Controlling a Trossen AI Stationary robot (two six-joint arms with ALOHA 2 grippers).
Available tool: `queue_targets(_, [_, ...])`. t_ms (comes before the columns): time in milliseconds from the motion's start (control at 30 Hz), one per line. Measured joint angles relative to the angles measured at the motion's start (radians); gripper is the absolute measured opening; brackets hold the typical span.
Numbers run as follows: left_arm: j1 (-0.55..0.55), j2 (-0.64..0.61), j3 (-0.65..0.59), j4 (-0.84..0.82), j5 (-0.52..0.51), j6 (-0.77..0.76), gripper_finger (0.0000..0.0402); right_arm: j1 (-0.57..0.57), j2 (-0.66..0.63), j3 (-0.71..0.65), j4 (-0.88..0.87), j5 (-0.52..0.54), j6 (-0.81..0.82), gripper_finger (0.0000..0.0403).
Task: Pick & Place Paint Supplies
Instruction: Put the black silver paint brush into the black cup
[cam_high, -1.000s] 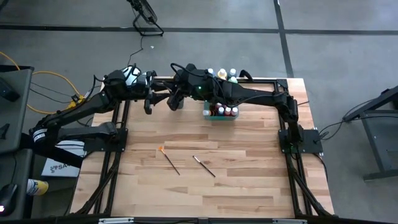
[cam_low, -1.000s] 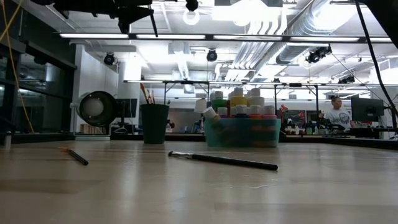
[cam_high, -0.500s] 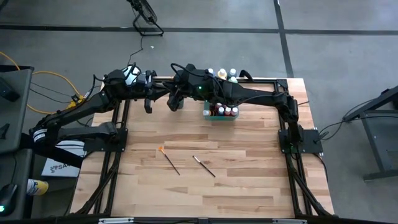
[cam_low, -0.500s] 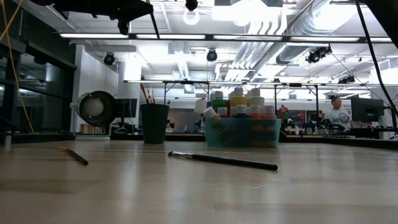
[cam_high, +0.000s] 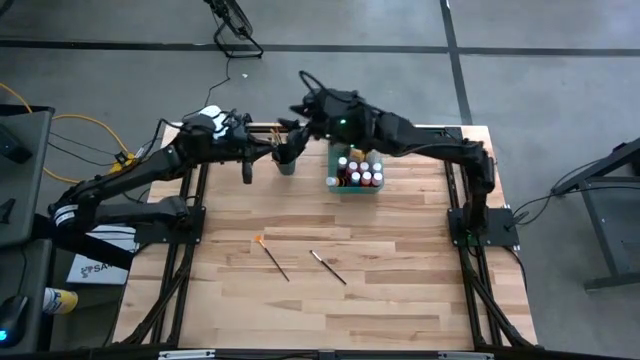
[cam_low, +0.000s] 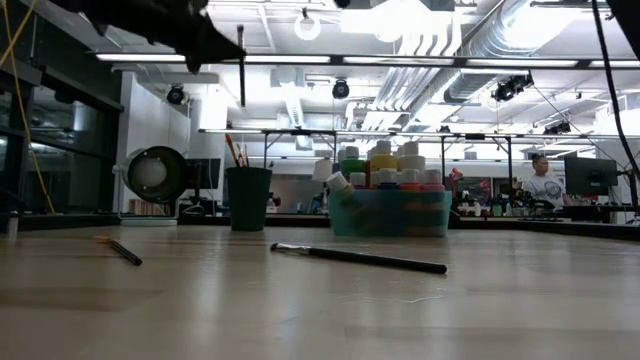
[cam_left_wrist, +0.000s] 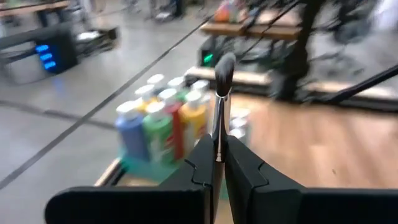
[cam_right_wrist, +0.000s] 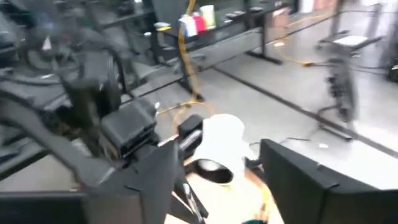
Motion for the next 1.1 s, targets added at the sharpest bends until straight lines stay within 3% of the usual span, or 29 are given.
queue_targets(167, [0.001, 0.082, 0.0, -0.007, -0.088, 0.076, 0.001, 0.012, -0.064, -0.001, -0.056, 0.067, -0.008, 0.0255])
queue_targets(433, [0.001, 0.24, 0.0, 0.067, -0.191, 0.088, 0.001, 0.049, -0.104, -0.001, -0.109, 0.094, -0.027, 0.0253])
queue_targets(700, [0.001, 0.341, 0.0, 0.091, -0.214, 0.077, 0.001, 0.095, -0.106, -0.002, -0.166, 0.161, -0.036, 0.0252])
queue_targets(1100, [0.001, 0.371, 0.0, 0.013, -0.277, 0.028, 0.0098, 0.126, -0.106, -0.002, -0.19, 0.193, -0.013, 0.0252])
